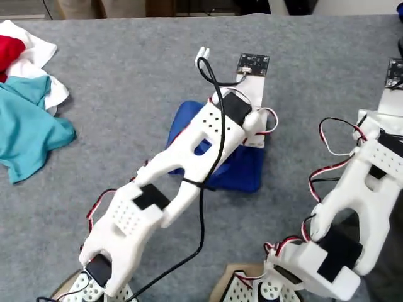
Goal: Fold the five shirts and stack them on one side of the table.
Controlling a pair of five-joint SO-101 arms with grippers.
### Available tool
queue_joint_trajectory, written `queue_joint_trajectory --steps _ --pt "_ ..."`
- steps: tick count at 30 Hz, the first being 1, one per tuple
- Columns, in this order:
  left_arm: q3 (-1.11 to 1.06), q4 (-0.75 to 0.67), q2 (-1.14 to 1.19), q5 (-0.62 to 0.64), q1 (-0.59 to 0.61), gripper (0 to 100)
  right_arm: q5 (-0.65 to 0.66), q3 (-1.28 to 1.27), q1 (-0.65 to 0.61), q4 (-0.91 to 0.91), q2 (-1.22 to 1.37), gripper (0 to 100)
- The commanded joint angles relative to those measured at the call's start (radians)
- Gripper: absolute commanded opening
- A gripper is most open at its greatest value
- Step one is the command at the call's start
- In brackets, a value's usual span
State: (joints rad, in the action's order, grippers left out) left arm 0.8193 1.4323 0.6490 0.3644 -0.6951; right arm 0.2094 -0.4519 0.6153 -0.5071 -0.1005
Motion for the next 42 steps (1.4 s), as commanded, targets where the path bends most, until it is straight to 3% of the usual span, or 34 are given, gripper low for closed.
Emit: queue_joint_trajectory --steps 1,8,20,26,34,38,42 --pt "0.149 0.028 0.030 0.012 -0.008 2 -0.026 0.054 0.033 0.018 0.010 0.8" --pt "0.350 0.132 0.120 0.083 0.002 17 -0.023 0.094 0.027 -0.006 0.056 0.7" --pt "0.414 0.224 0.140 0.098 0.084 17 -0.014 0.142 0.005 -0.101 0.056 0.7" --pt "0.407 0.328 0.140 0.052 0.195 1 0.158 0.240 -0.170 -0.373 0.054 0.5" --pt "0.275 0.328 -0.002 0.034 0.199 2 0.298 0.601 -0.412 -0.793 0.148 0.5" --pt "0.109 0.328 -0.054 0.034 0.232 2 0.293 0.768 -0.524 -0.919 0.337 0.5" --pt "0.046 0.327 -0.101 0.032 0.341 2 0.258 0.946 -0.587 -1.039 0.518 0.5"
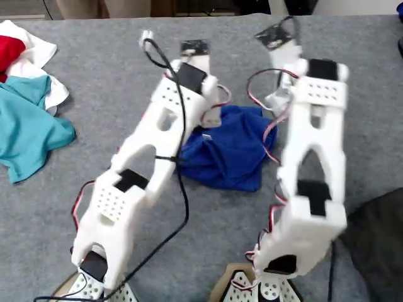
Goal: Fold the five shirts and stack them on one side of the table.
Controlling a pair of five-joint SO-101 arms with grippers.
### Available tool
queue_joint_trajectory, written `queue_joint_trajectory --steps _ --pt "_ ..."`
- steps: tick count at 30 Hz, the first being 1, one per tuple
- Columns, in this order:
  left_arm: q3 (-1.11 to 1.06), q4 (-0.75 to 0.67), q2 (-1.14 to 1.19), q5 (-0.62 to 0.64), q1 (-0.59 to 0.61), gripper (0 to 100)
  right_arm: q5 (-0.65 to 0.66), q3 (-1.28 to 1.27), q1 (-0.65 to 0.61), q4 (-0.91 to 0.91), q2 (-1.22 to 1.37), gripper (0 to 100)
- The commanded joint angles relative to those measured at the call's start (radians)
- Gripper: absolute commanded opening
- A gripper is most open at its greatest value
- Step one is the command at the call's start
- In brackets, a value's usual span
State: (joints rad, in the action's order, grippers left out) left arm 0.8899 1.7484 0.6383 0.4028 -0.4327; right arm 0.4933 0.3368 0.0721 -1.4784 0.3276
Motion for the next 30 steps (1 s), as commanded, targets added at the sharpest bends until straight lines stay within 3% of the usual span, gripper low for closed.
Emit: queue_joint_trajectory --steps 1,7,19,23,30 --pt "-0.023 0.009 -0.090 -0.009 0.112 2 -0.040 0.194 -0.048 -0.086 0.128 0.5" --pt "-0.015 -0.017 -0.024 -0.011 0.206 2 -0.074 0.344 -0.048 -0.157 0.302 0.5" --pt "0.008 -0.032 0.053 -0.012 0.167 2 -0.074 0.619 -0.047 -0.008 0.676 0.5" --pt "0.018 -0.038 0.054 -0.012 0.152 2 -0.074 0.826 -0.038 -0.046 0.780 0.5" --pt "0.008 -0.186 0.054 -0.011 0.133 2 -0.071 1.142 -0.031 -0.167 0.874 0.5"
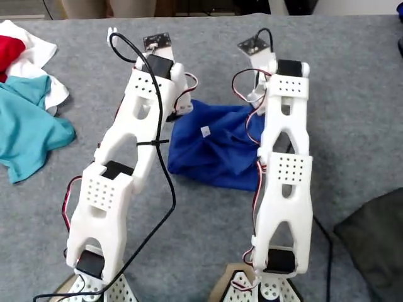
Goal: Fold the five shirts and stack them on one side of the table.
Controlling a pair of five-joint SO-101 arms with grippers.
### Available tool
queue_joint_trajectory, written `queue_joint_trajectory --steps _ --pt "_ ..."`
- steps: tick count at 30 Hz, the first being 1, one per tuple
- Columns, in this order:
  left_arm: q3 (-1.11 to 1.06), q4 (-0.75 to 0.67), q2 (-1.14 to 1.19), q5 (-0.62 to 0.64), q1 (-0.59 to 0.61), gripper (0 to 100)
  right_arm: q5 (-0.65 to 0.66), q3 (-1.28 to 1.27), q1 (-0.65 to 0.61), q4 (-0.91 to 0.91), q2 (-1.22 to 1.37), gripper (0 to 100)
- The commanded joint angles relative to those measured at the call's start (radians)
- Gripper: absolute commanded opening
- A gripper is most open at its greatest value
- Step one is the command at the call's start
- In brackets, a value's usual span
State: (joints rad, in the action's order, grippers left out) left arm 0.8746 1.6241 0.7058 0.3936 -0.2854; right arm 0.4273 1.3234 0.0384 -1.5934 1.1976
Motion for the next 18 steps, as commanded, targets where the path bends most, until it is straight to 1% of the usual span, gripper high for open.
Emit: queue_joint_trajectory --steps 1,4,8,12,18 --pt "0.023 -0.087 -0.012 -0.002 -0.018 2 -0.003 0.196 0.001 -0.089 0.008 0.5" --pt "0.026 -0.152 0.015 -0.002 -0.038 2 -0.003 0.312 -0.002 -0.186 0.015 0.5" --pt "0.034 -0.216 0.096 -0.002 -0.052 2 -0.008 0.332 0.018 -0.195 -0.010 0.5" --pt "0.054 -0.255 0.165 -0.002 -0.046 2 -0.002 0.214 0.065 -0.195 -0.088 0.5" --pt "0.222 -0.252 0.240 -0.002 -0.035 2 0.003 -0.110 0.137 -0.195 -0.317 0.5"
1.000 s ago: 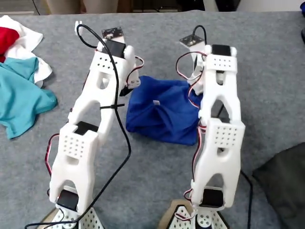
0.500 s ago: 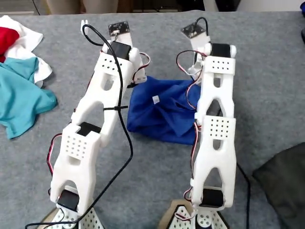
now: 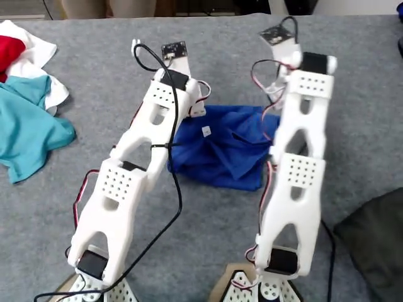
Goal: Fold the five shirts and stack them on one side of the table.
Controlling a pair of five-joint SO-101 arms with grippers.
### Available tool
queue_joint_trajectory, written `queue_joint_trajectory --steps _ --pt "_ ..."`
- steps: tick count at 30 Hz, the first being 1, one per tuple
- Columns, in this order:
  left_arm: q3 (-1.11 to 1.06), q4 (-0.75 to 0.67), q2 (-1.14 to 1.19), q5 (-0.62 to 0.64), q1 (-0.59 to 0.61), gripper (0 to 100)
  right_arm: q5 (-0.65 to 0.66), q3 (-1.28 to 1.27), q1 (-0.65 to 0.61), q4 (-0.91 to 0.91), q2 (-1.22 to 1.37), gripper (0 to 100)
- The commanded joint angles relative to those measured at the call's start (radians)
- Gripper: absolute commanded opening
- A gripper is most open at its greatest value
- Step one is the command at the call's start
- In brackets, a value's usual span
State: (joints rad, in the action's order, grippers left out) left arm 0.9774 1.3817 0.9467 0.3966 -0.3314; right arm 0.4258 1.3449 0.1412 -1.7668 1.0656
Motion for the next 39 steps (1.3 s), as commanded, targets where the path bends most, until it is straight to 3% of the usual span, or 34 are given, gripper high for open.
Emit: queue_joint_trajectory --steps 1,6,10,17,26,33,39 --pt "0.143 -0.008 0.013 -0.005 0.011 2 0.014 -0.191 0.036 -0.021 -0.228 0.5" --pt "0.178 -0.006 0.107 -0.054 0.051 2 0.023 -0.453 -0.007 -0.017 -0.441 0.5" --pt "0.180 0.043 0.150 -0.064 0.098 2 0.025 -0.573 -0.124 -0.014 -0.572 0.5" --pt "0.180 0.075 0.151 -0.071 0.124 2 -0.008 -0.707 -0.325 0.095 -0.556 0.5" --pt "0.180 0.129 0.150 -0.069 0.129 2 0.014 -0.705 -0.337 0.114 -0.449 1.1" --pt "0.180 0.130 0.150 -0.069 0.129 2 0.018 -0.645 -0.329 0.114 -0.443 19.7" --pt "0.206 0.155 0.150 -0.069 0.127 2 0.046 -0.634 -0.326 0.195 -0.346 21.4"
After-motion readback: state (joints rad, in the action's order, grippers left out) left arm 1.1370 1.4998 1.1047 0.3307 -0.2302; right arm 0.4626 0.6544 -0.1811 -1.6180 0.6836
